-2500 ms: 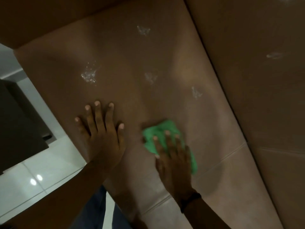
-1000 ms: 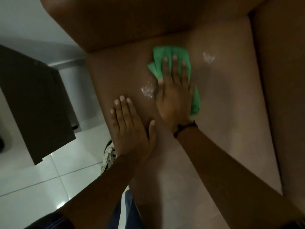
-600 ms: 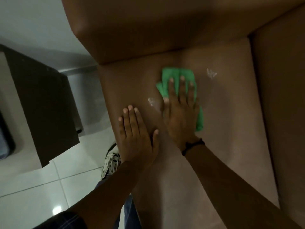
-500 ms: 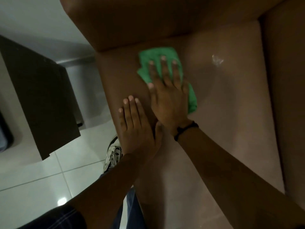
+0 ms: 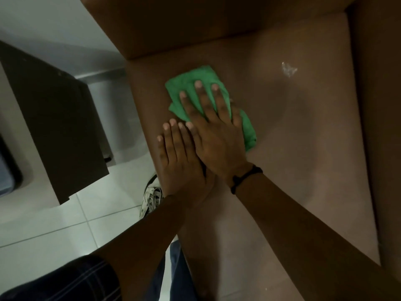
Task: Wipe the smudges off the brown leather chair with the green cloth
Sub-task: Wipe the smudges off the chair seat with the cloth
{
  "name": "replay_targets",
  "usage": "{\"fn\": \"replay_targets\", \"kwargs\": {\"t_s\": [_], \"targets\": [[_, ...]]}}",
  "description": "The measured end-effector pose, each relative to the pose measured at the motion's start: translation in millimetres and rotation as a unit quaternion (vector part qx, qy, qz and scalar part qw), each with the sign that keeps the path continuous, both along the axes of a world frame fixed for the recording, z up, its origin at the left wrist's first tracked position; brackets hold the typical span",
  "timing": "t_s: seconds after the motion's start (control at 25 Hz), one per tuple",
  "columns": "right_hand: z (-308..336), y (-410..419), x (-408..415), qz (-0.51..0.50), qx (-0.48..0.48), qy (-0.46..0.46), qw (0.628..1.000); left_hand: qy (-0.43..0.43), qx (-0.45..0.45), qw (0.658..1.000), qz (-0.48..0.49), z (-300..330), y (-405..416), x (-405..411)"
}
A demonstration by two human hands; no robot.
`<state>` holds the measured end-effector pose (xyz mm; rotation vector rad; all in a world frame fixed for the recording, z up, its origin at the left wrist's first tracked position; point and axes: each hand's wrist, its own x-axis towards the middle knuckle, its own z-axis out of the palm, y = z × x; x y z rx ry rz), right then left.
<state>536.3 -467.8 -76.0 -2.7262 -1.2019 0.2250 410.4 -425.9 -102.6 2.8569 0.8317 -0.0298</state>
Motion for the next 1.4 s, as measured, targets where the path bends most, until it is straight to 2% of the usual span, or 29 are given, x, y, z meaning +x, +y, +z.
{"fn": "replay_targets", "kwargs": {"t_s": [0.04,0.12,0.24,0.28,0.36,0.44,0.48,0.52,0.6,0.68,0.72,0.8,0.88,0.96,1.04,1.12,1.16,1.2,1.32,1.36,1.4], "targets": [[3,-18,-6,0.001,-0.01,0.007,1.0,-0.006,-0.007,1.0,0.003,1,-1,-1],[15,-48,-11,-0.061,-0.047,0.031,0.997,-0.01,-0.029,0.999,0.014,6,-3,-1],[21,-29,-5,-0.134,-0.05,0.051,0.988,-0.009,-0.037,0.999,0.024,13,-2,1],[20,-14,-4,-0.117,-0.037,0.045,0.991,-0.013,-0.027,0.999,0.014,10,0,0],[10,-3,-6,-0.02,-0.018,0.016,1.0,-0.024,-0.011,1.0,-0.009,1,2,-3],[3,-31,-6,0.056,-0.023,-0.003,0.998,-0.042,-0.024,0.999,-0.013,-3,2,-6],[6,-55,-8,0.06,-0.044,-0.007,0.997,-0.048,-0.038,0.998,-0.011,-2,3,-7],[13,-77,-9,0.036,-0.065,-0.002,0.997,-0.048,-0.045,0.998,-0.011,1,2,-6],[21,-92,-3,-0.078,-0.077,0.023,0.994,-0.04,-0.05,0.998,-0.008,9,0,-5],[19,-62,5,-0.167,-0.055,0.031,0.984,-0.034,-0.048,0.998,-0.003,12,1,-3],[14,-40,6,-0.159,-0.047,0.026,0.986,-0.034,-0.041,0.999,-0.006,9,1,-4],[3,-19,-1,-0.066,-0.027,0.007,0.997,-0.037,-0.036,0.999,-0.013,0,2,-8],[-1,-50,-20,0.012,-0.029,-0.004,1.0,-0.046,-0.05,0.998,-0.015,0,4,-10],[17,-117,-47,-0.047,-0.073,0.023,0.996,-0.047,-0.073,0.996,-0.012,8,3,-11],[30,-165,-55,-0.181,-0.089,0.055,0.978,-0.045,-0.083,0.996,-0.006,18,0,-7],[24,-165,-46,-0.286,-0.083,0.05,0.953,-0.032,-0.066,0.997,0.009,16,-1,-5],[17,-152,-41,-0.306,-0.068,0.04,0.949,-0.03,-0.058,0.998,0.008,11,-2,-4],[9,-137,-38,-0.296,-0.062,0.023,0.953,-0.032,-0.047,0.998,0.006,6,-2,-5],[-6,-137,-61,-0.157,-0.049,-0.008,0.986,-0.031,-0.029,0.999,-0.002,-2,0,-8],[-1,-155,-74,-0.144,-0.059,-0.002,0.988,-0.028,-0.037,0.999,-0.002,1,-2,-8],[8,-174,-84,-0.175,-0.072,0.007,0.982,-0.025,-0.051,0.998,-0.004,6,-3,-7]]}}
